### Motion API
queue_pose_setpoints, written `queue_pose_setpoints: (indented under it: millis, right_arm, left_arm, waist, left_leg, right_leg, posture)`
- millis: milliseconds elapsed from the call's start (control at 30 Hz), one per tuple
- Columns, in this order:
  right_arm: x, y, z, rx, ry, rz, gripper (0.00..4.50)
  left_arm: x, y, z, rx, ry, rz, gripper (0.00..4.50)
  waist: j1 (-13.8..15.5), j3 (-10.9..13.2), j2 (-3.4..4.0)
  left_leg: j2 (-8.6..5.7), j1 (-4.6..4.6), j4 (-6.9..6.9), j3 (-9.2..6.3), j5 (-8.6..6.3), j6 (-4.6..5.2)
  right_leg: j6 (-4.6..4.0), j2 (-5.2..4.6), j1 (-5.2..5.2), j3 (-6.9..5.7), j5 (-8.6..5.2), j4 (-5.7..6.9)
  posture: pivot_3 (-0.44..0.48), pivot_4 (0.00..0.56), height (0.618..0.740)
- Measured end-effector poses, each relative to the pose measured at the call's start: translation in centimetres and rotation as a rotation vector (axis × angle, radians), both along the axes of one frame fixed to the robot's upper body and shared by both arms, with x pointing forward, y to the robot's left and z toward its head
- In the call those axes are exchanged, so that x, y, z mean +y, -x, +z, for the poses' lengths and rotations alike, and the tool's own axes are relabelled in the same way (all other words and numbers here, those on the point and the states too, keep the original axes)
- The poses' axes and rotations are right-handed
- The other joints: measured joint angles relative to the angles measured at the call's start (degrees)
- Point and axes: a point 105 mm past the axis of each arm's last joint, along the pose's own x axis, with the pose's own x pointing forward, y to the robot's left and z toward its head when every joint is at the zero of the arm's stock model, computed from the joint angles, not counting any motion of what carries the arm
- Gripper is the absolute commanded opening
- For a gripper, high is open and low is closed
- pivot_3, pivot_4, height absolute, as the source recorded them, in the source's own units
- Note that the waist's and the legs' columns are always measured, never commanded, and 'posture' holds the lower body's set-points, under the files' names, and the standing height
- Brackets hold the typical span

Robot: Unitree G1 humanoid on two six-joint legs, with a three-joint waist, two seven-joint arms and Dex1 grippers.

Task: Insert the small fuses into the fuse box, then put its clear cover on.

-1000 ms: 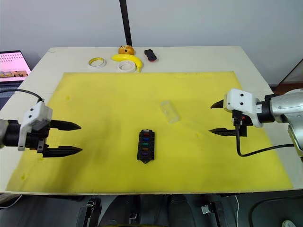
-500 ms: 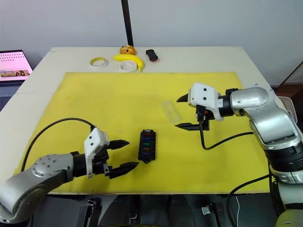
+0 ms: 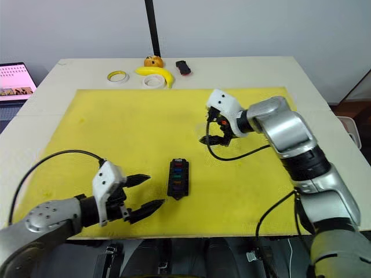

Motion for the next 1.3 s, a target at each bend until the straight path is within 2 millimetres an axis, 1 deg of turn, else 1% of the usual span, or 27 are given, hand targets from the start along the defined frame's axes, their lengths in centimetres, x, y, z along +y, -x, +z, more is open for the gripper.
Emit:
queue_pose_setpoints:
  millis: [133, 267, 467, 533, 600, 633, 767, 900, 1000, 1200, 1300]
  right_arm:
    - [-0.1, -0.2, -1.0, 0.045, 0.043, -0.079, 4.47]
    - [-0.6, -0.5, -1.9, 0.060, 0.074, -0.151, 4.47]
    - [0.4, -0.7, -3.7, 0.118, 0.047, -0.234, 4.47]
    - [0.5, -0.9, -3.9, 0.129, 0.030, -0.271, 4.47]
    - [0.4, -1.1, -3.9, 0.131, 0.023, -0.292, 3.95]
    - [0.4, -1.1, -3.9, 0.130, 0.015, -0.300, 3.62]
    - [0.3, -1.3, -3.7, 0.118, 0.013, -0.327, 1.67]
    - [0.1, -1.3, -3.6, 0.104, 0.024, -0.325, 1.69]
    - [-0.1, -1.1, -3.1, 0.077, 0.050, -0.291, 1.69]
    - [0.6, -0.9, -1.1, 0.029, 0.059, -0.220, 1.69]
    - [0.7, -0.8, -1.1, 0.030, 0.067, -0.209, 1.69]
  left_arm:
    - [1.2, 0.8, 0.6, -0.007, -0.086, -0.102, 4.50]
    - [1.4, 0.4, 1.2, -0.036, -0.090, -0.136, 4.50]
    - [1.6, -0.3, 1.9, -0.076, -0.108, -0.155, 4.50]
    - [1.7, -0.5, 1.8, -0.073, -0.102, -0.161, 4.50]
    - [1.8, -0.6, 1.7, -0.066, -0.101, -0.157, 4.50]
    - [1.8, -0.6, 1.7, -0.064, -0.101, -0.157, 4.50]
    - [1.5, -0.6, 1.4, -0.054, -0.103, -0.166, 4.50]
    - [1.0, -1.1, 1.2, -0.068, -0.068, -0.121, 4.50]
    - [-0.1, -1.4, 0.6, -0.058, -0.030, -0.060, 4.50]
    - [-2.6, -1.7, -0.6, -0.016, 0.031, 0.057, 4.50]
    - [-3.3, -1.8, -1.2, -0.004, 0.010, 0.087, 4.50]
  waist:
    - [0.17, 0.01, 0.02]
    - [-0.07, 0.01, 0.02]
    - [-0.36, 0.01, 0.03]
    - [-0.24, 0.01, 0.03]
    - [-0.22, 0.01, 0.03]
    - [-0.21, 0.01, 0.03]
    - [-0.30, 0.01, 0.03]
    - [-0.24, 0.01, 0.04]
    - [-0.15, 0.01, 0.03]
    - [-0.20, 0.01, 0.02]
    - [-0.10, 0.01, 0.02]
  left_leg:
    - [-0.10, -0.04, -0.01, 0.00, -0.01, 0.00]
    - [-0.09, -0.04, -0.02, 0.00, -0.01, 0.00]
    - [-0.04, -0.04, -0.04, 0.01, 0.00, 0.00]
    - [-0.04, -0.04, -0.04, 0.01, 0.00, 0.00]
    - [-0.05, -0.04, -0.04, 0.02, 0.00, 0.00]
    - [-0.05, -0.04, -0.04, 0.02, 0.00, 0.00]
    - [-0.03, -0.03, -0.04, 0.01, 0.00, 0.00]
    - [-0.03, -0.03, -0.04, 0.02, 0.00, 0.00]
    - [-0.05, -0.04, -0.04, 0.01, -0.01, 0.01]
    - [-0.04, -0.04, -0.03, -0.01, 0.00, 0.01]
    - [-0.04, -0.04, -0.03, -0.02, 0.00, 0.01]
  right_leg:
    - [-0.08, -0.03, -0.01, -0.07, -0.04, -0.06]
    - [-0.08, -0.02, -0.04, -0.09, -0.03, -0.03]
    - [0.12, 0.06, -0.08, -0.09, 0.08, 0.02]
    - [0.12, 0.07, -0.07, -0.10, 0.09, 0.01]
    - [0.12, 0.07, -0.07, -0.10, 0.09, 0.01]
    - [0.13, 0.07, -0.07, -0.10, 0.09, 0.01]
    - [0.13, 0.11, -0.08, -0.10, 0.09, 0.02]
    - [0.14, 0.10, -0.07, -0.09, 0.10, 0.02]
    - [0.15, 0.09, -0.07, -0.08, 0.10, 0.01]
    - [0.15, 0.11, -0.06, -0.09, 0.11, 0.04]
    - [0.15, 0.12, -0.05, -0.09, 0.10, 0.04]
  posture:
    - [0.000, 0.150, 0.740]
    - [0.000, 0.150, 0.740]
    - [0.000, 0.150, 0.740]
    - [0.000, 0.150, 0.740]
    - [0.000, 0.150, 0.740]
    - [0.000, 0.150, 0.740]
    - [0.000, 0.150, 0.740]
    - [0.000, 0.150, 0.740]
    - [0.000, 0.150, 0.740]
    - [0.000, 0.150, 0.740]
    - [0.000, 0.150, 0.740]
